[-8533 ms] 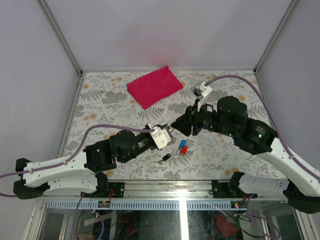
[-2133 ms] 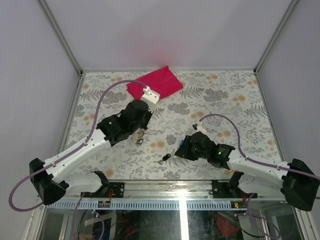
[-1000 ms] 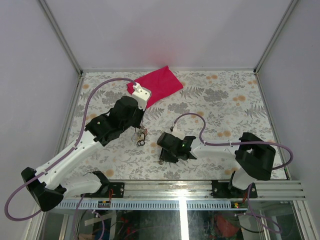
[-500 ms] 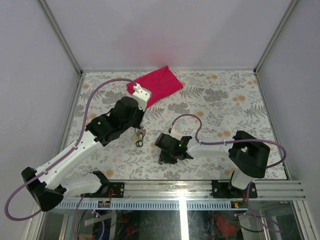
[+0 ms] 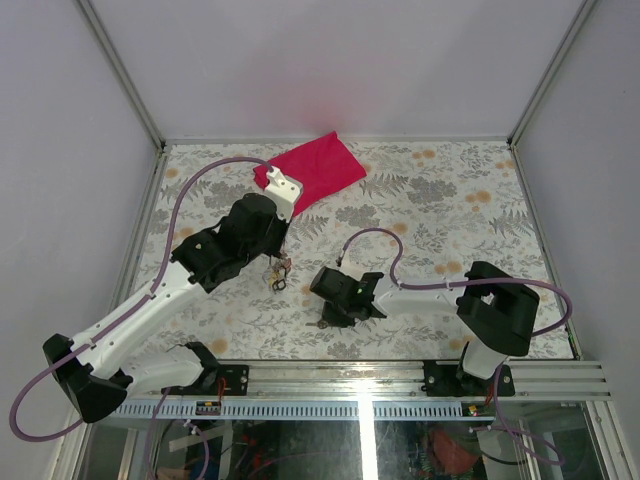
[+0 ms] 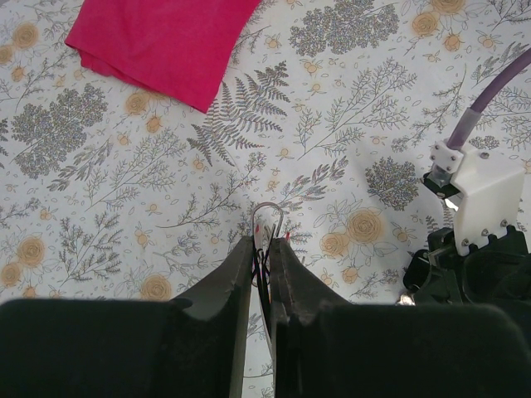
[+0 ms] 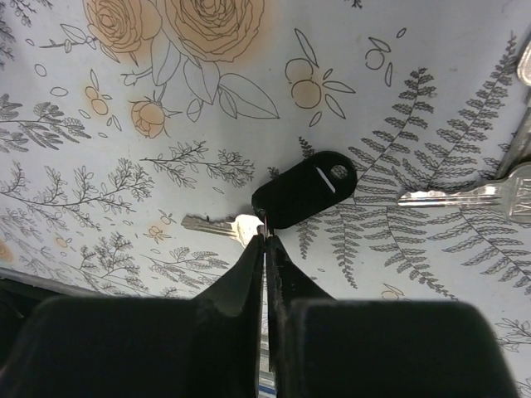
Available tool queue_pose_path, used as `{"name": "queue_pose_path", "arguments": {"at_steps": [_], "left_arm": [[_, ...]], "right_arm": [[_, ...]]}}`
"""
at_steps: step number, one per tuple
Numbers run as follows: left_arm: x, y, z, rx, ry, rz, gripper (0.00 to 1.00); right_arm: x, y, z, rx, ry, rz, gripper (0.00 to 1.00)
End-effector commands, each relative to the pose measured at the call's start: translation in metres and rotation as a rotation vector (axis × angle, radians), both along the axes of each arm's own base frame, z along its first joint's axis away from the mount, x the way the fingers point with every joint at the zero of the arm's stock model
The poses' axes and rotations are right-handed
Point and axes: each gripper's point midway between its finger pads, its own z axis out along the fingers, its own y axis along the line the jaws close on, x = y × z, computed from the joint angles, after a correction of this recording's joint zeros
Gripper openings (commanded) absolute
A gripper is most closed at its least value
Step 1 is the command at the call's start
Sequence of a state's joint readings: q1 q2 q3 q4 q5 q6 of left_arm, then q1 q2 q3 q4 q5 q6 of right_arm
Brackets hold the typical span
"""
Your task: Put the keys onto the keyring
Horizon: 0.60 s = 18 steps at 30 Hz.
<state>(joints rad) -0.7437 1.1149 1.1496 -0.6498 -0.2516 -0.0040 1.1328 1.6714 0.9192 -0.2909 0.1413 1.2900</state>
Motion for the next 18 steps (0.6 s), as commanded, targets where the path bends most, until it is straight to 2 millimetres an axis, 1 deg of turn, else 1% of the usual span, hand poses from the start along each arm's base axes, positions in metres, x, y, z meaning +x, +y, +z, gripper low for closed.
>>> {"name": "queue_pose_path", "arguments": {"at_steps": [1, 4, 7, 9, 10, 11, 13, 15, 18], "left_arm": [[0.007, -0.003, 0.019, -0.044, -0.066, 0.002, 0.0], [0.003, -0.009, 0.023, -0.072, -0.07, -0.043, 0.0], [-0.003, -0.014, 0.03, -0.109, -0.087, -0.087, 0.0], [-0.008, -0.016, 0.034, -0.122, -0.108, -0.124, 0.0], [-0.009, -0.016, 0.037, -0.133, -0.126, -0.135, 0.0], [-0.01, -0.017, 0.039, -0.142, -0.143, -0.15, 0.0], [-0.012, -0.018, 0.049, -0.161, -0.183, -0.173, 0.0], [-0.015, -0.02, 0.058, -0.172, -0.215, -0.203, 0.0], [-0.018, -0.023, 0.073, -0.193, -0.265, -0.247, 0.0]], "right_arm": [[0.01, 0.005, 0.025, 0.011, -0.082, 0.022, 0.0], [0.016, 0.001, 0.042, 0.025, -0.149, 0.051, 0.0], [0.022, -0.002, 0.067, 0.062, -0.253, 0.133, 0.0], [0.023, -0.003, 0.083, 0.081, -0.339, 0.237, 0.0], [0.021, -0.002, 0.091, 0.088, -0.384, 0.335, 0.0], [0.02, -0.003, 0.099, 0.093, -0.418, 0.39, 0.0], [0.016, -0.009, 0.112, 0.091, -0.479, 0.493, 0.0], [0.017, -0.017, 0.128, 0.09, -0.562, 0.56, 0.0], [0.019, -0.026, 0.16, 0.099, -0.705, 0.649, 0.0]]}}
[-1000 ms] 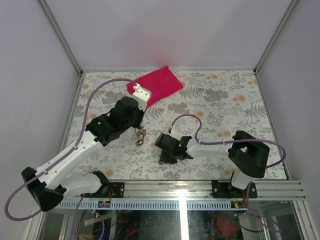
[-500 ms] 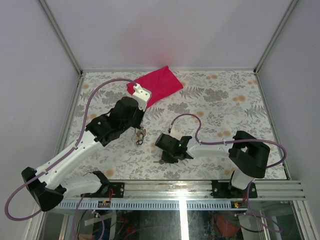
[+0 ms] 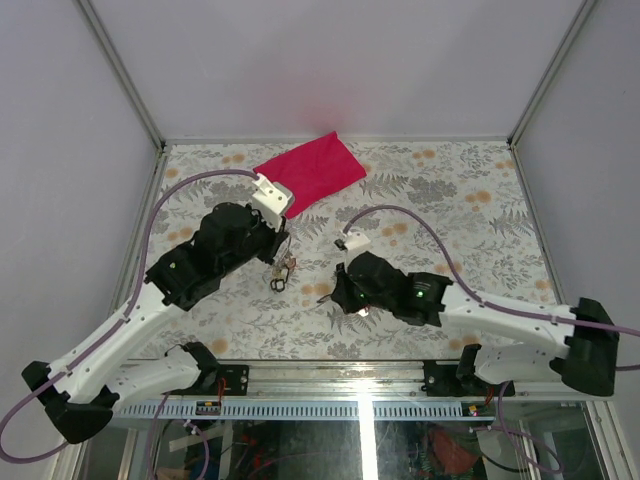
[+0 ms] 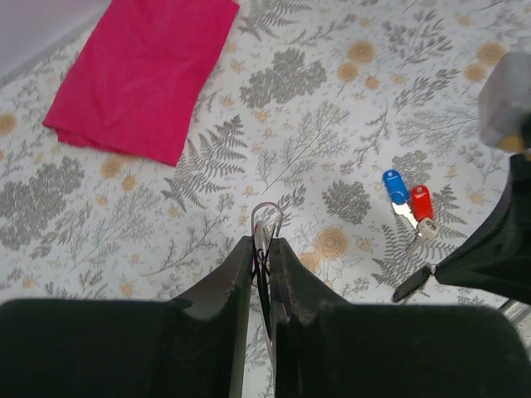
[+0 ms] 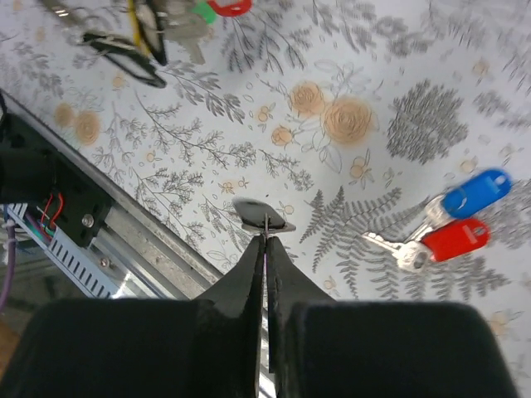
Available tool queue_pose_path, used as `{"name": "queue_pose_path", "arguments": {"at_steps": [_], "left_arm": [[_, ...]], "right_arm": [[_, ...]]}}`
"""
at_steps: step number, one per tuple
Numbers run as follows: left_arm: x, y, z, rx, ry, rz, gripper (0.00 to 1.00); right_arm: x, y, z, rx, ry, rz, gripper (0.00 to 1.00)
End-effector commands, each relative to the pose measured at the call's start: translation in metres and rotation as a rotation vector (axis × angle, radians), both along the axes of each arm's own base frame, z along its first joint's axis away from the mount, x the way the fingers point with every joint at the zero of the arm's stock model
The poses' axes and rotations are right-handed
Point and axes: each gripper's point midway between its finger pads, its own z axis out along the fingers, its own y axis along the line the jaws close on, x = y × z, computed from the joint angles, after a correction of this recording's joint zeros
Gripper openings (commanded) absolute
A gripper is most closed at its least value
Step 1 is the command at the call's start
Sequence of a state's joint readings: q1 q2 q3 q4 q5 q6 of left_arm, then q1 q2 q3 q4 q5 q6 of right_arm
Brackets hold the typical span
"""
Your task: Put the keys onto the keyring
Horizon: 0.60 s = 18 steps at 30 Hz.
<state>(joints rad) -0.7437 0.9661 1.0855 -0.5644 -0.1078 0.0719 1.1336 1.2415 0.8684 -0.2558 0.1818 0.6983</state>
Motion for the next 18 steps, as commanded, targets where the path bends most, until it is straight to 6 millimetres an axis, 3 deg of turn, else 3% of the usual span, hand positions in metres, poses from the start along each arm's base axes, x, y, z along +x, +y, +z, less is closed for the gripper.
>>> {"name": "queue_pose_path", "arguments": {"at_steps": [1, 4, 8, 13, 18], "left_arm": [[0.004, -0.014, 0.048, -0.101, -0.172, -0.085, 0.0], [0.003, -0.014, 0.064, -0.135, -0.223, -0.092, 0.0], [0.0, -0.018, 0.079, -0.168, -0.254, -0.12, 0.0], [-0.009, -0.027, 0.085, -0.194, -0.25, -0.184, 0.0], [-0.025, -0.041, 0.085, -0.241, -0.224, -0.295, 0.0]], "right_arm": [[0.003, -0.01, 0.05, 0.001, -0.29, 0.223, 0.0], [-0.005, -0.013, 0.085, 0.033, -0.434, 0.367, 0.0], [-0.004, -0.02, 0.116, 0.075, -0.573, 0.396, 0.0], [-0.005, -0.026, 0.144, 0.077, -0.599, 0.396, 0.0], [-0.009, -0.023, 0.156, 0.046, -0.617, 0.469, 0.0]]}}
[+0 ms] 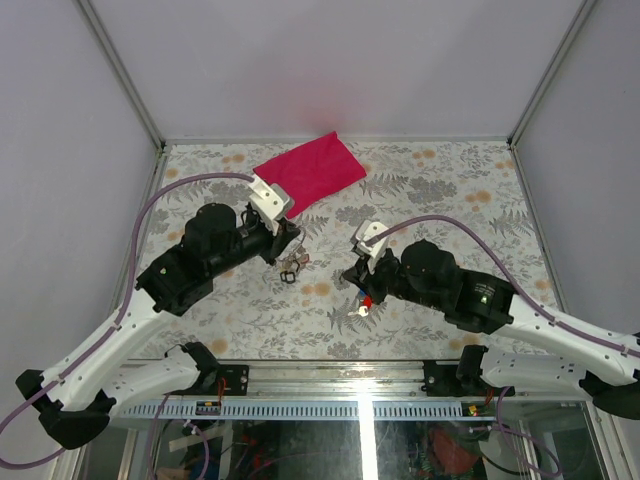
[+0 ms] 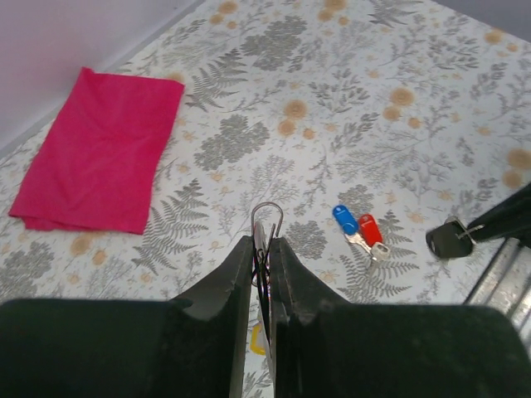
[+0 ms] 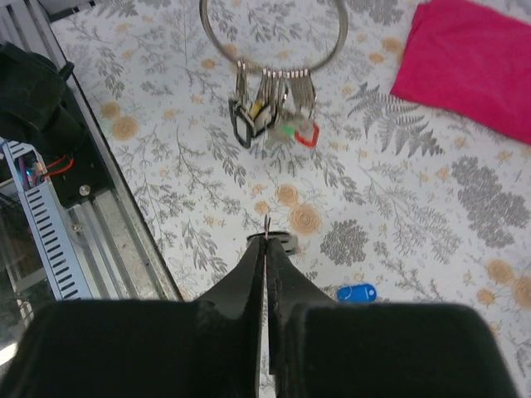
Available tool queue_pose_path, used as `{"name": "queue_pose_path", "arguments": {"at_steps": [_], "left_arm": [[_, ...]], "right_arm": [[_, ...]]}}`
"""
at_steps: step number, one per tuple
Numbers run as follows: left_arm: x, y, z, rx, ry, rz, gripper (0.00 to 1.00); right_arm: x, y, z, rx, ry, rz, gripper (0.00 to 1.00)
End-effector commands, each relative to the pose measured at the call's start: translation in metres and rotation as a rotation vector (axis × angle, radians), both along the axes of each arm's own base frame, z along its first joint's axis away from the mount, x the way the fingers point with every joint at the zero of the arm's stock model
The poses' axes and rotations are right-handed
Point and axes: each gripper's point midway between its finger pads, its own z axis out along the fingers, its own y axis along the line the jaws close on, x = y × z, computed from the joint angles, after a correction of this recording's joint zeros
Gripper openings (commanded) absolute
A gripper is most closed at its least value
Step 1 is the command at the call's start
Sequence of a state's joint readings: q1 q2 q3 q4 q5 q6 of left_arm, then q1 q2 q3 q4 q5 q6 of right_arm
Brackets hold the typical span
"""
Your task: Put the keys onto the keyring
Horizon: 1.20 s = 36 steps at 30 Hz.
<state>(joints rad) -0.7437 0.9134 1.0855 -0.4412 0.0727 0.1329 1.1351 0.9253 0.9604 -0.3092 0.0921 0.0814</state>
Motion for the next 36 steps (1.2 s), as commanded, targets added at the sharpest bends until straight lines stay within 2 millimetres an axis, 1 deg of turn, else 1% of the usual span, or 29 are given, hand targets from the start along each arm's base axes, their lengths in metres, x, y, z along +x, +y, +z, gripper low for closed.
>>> {"name": "queue_pose_path", "arguments": {"at_steps": [1, 7, 12, 17, 19, 23, 26, 30, 36], "left_arm": [[-0.012, -0.018, 0.042, -0.124, -0.09, -0.12, 0.0], [-0.02, -0.027, 0.043, -0.093, -0.113, -0.17, 0.0], [-0.036, -0.039, 0.043, -0.065, -0.148, -0.212, 0.0], [-0.044, -0.047, 0.042, -0.055, -0.154, -0.227, 0.0], [-0.047, -0.05, 0.043, -0.053, -0.158, -0.24, 0.0], [-0.049, -0.052, 0.046, -0.053, -0.165, -0.245, 0.0], [-0.049, -0.055, 0.045, -0.049, -0.163, -0.25, 0.0], [-0.052, -0.059, 0.044, -0.046, -0.16, -0.26, 0.0], [-0.052, -0.061, 0.043, -0.039, -0.159, -0.254, 0.0]], "right_arm": [[-0.002, 0.007, 0.034, 0.0, -0.087, 0.075, 0.0], [0.004, 0.011, 0.047, -0.04, -0.146, 0.099, 0.0], [0.001, 0.012, 0.064, -0.041, -0.186, 0.14, 0.0], [0.014, 0.003, 0.073, -0.048, -0.282, 0.091, 0.0], [0.019, 0.001, 0.074, -0.052, -0.336, 0.081, 0.0], [0.017, 0.004, 0.078, -0.02, -0.405, 0.117, 0.0], [0.014, 0.009, 0.08, -0.001, -0.416, 0.142, 0.0], [0.015, 0.013, 0.079, -0.002, -0.408, 0.146, 0.0], [0.014, 0.021, 0.083, 0.036, -0.444, 0.172, 0.0]]}}
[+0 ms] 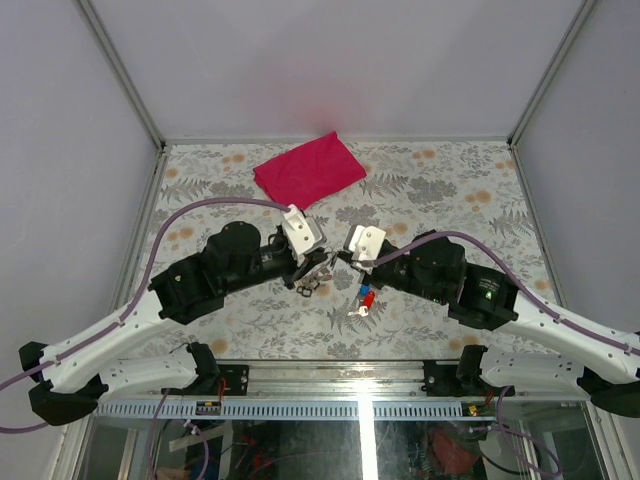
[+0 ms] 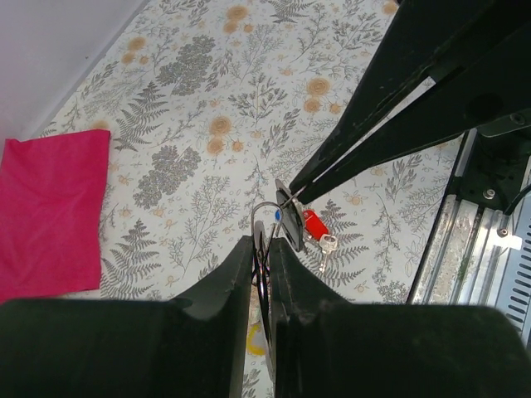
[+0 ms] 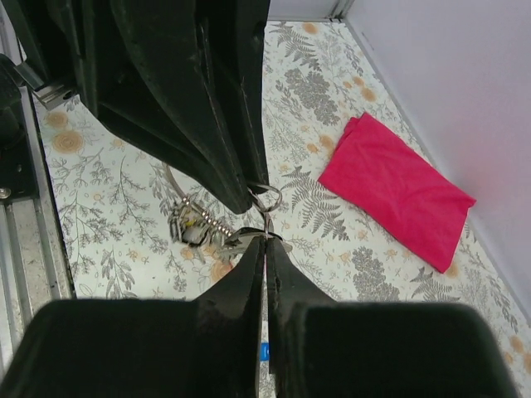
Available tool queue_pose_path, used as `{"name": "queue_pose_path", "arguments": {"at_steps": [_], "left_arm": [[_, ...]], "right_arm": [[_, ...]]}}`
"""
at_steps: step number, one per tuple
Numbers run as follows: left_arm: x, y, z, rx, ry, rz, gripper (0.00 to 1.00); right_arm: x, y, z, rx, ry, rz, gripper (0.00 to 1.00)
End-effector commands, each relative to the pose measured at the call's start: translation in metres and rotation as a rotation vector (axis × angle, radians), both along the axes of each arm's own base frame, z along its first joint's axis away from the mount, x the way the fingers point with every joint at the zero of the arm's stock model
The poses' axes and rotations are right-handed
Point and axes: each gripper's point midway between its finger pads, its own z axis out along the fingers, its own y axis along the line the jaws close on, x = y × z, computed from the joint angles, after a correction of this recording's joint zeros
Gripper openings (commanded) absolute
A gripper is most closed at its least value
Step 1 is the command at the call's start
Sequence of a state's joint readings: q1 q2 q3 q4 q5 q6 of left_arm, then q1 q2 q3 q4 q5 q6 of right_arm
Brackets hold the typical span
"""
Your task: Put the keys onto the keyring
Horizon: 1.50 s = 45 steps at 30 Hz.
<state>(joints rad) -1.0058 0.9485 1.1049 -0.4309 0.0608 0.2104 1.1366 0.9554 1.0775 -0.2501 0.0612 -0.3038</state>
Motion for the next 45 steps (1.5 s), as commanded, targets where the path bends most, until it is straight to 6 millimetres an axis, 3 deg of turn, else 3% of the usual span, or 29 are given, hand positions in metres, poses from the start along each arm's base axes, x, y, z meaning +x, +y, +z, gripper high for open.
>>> {"name": "queue_pose_path", "arguments": {"at_steps": [1, 31, 45], "left_arm": [[0.005, -0.005, 0.043, -0.102, -0.088, 0.013, 0.0], [0.005, -0.01, 0.032, -0.062, -0.088, 0.02, 0.0], [0.002, -0.01, 0.035, -0.063, -0.095, 0.011, 0.0]], "right_arm": [[-0.002, 0.012, 0.022, 0.079, -0.066, 0.046, 0.0], [-0.003, 0.02, 0.018, 0.063, -0.074, 0.078, 0.0], [0.017, 0.013, 0.018, 0.037, -0.062, -0.048, 0.0]]}}
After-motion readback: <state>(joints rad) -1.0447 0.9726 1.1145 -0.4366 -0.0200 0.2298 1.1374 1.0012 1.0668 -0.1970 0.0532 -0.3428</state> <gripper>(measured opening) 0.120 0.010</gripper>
